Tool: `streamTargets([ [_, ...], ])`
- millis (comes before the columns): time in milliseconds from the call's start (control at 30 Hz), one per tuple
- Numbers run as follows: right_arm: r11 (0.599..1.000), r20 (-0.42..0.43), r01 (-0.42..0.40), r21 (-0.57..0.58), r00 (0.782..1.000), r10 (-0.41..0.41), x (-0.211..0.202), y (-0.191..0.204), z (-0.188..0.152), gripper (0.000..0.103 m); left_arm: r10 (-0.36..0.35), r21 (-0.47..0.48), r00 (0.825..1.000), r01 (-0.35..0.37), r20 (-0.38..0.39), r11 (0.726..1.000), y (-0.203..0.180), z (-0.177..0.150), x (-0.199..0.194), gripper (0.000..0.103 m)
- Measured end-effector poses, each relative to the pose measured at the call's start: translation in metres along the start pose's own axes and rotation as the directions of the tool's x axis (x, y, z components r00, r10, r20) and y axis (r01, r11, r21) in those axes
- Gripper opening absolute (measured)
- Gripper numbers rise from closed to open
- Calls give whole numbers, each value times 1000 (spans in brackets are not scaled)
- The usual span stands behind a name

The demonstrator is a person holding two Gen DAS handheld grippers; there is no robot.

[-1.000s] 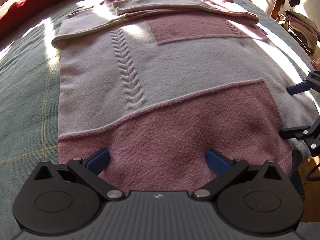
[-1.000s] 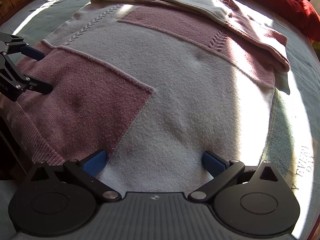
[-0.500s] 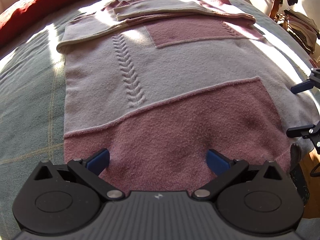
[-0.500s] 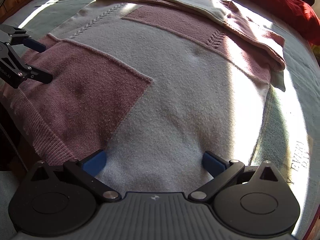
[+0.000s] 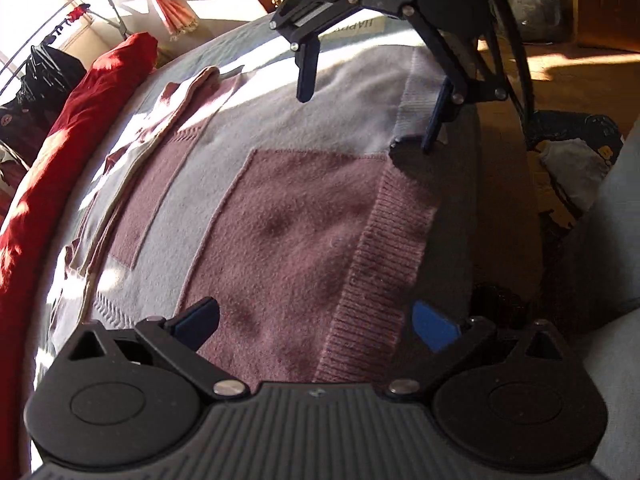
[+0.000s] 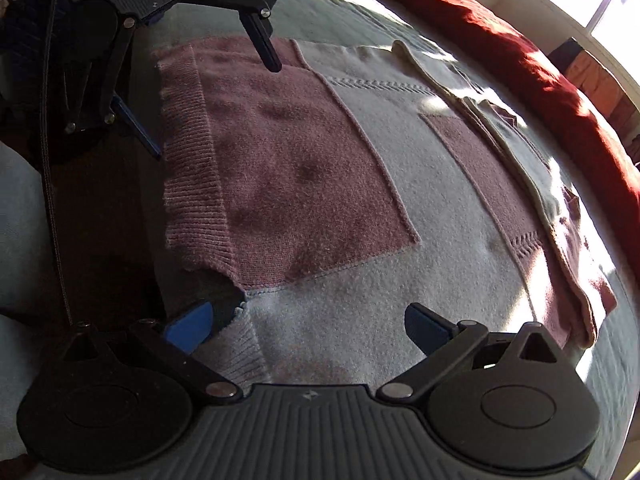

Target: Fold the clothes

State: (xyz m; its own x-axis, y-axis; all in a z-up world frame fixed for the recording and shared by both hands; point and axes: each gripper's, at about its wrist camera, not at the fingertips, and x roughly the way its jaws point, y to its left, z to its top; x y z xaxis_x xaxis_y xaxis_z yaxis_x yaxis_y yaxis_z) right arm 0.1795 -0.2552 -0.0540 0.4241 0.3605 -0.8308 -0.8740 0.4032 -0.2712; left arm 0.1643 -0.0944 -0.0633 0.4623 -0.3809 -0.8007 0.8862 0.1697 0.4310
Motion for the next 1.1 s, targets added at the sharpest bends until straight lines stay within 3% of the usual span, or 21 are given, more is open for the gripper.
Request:
streamTargets([
  [100,989,35,-3,-148,999,8,2,16,2,103,-2,66,1000,1,13,998,-10,7,13,102],
  [233,976,61,6,-218,998,8,10,27,6,103,21,102,1000,-22,18,994,-12,10,24,102],
  [400,972,91,29,-234,996,-7,7,32,9,103,54,47,998,-56,39,997,0,12,12,102],
  [700,970,126,52,-239,992,-22,9,37,15,103,137,-55,991,-136,6,989,37,15,8,102],
  [933,961,142,69,-268,989,-32,13,45,18,103,117,-116,993,-118,-10,986,45,13,7,102],
  [1100,928,215,198,-314,967,-134,6,53,17,103,67,-130,998,-66,2,989,35,15,1,102],
])
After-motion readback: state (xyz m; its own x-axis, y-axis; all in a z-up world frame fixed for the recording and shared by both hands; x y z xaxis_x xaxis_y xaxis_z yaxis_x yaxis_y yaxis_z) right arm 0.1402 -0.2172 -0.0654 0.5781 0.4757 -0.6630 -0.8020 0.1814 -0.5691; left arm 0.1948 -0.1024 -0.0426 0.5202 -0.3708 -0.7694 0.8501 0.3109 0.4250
